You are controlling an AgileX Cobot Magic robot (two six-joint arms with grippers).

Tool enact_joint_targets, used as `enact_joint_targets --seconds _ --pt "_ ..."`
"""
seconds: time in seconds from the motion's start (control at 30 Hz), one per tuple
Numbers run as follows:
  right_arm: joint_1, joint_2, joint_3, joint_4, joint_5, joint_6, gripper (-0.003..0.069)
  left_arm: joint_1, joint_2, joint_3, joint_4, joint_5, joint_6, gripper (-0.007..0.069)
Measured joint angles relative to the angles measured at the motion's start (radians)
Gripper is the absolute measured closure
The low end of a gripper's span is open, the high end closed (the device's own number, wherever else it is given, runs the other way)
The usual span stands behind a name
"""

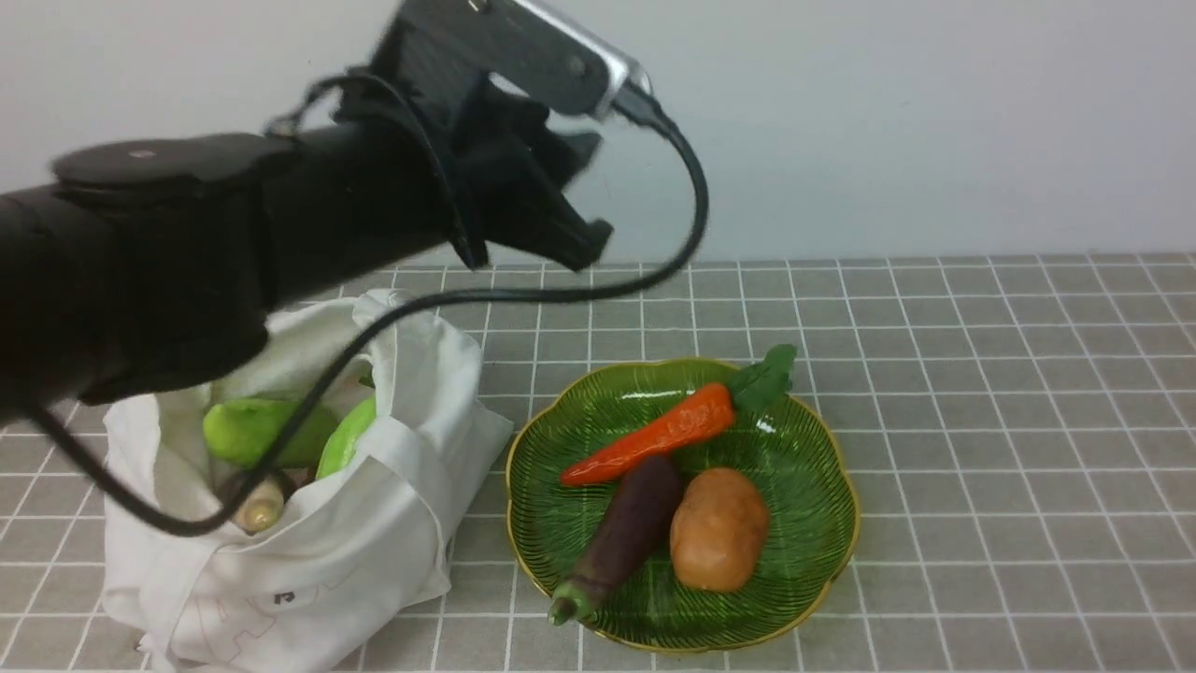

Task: Take vegetables from bag on grey coffee tablecloth place on plate.

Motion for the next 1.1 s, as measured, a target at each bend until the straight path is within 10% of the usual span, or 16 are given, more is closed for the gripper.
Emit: enact_joint_targets --seconds 0.9,1.1 --pt "0.000 0.000 0.000 0.000 0.000 0.000 0.0673 -0.111 -0.322 0.293 -0.030 -0.381 0.257 0.0629" --pt "0.000 0.000 0.000 0.000 0.000 0.000 0.0673 -0.118 -0.369 0.293 -0.037 -0.390 -0.011 0.0629"
